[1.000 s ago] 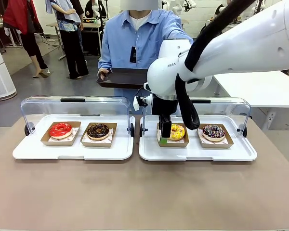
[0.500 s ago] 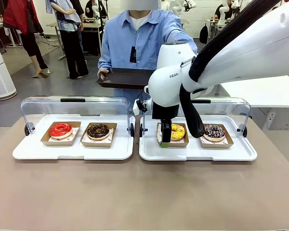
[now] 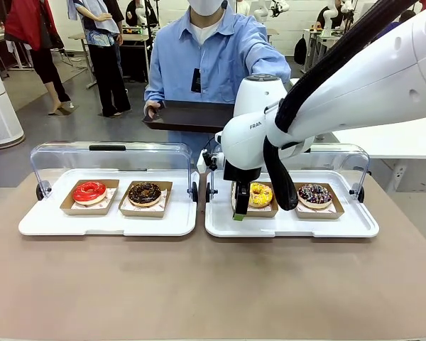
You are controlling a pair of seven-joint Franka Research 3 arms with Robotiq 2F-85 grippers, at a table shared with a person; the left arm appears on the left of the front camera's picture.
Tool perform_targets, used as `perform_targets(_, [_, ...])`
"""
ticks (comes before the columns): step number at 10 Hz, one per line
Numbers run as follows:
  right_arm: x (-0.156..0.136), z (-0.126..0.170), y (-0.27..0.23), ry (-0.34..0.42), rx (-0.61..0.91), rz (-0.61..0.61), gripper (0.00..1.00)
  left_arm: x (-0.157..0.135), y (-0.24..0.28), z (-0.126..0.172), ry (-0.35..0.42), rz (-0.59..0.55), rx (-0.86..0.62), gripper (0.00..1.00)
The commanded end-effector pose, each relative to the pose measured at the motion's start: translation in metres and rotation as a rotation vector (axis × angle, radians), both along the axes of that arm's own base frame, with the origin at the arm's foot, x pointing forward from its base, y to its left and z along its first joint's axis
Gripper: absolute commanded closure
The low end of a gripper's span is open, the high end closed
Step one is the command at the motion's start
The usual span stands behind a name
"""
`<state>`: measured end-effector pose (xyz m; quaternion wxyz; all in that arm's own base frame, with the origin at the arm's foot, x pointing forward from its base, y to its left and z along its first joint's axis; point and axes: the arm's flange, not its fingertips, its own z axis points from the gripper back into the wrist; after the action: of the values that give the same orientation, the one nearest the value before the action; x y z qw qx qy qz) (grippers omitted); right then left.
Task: Provide the desired donut to the person.
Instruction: Pick up and lift the Paper togo box containing the Donut pointed at by the person.
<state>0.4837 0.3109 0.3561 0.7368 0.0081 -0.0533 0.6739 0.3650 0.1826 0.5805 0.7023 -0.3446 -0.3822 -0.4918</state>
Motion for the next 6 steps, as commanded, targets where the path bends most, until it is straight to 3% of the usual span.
perform_targets(1, [0.005,-0.016,-0.005,-0.021,-0.002,-0.012,0.0,-0.001,0.001,0.001,-0.006,-0.006,-0.005,0.0])
perform_targets(6, [0.018,-0.03,-0.012,-0.013,-0.003,-0.005,0.0,-0.001,0.001,0.001,-0.006,-0.006,-0.005,0.0])
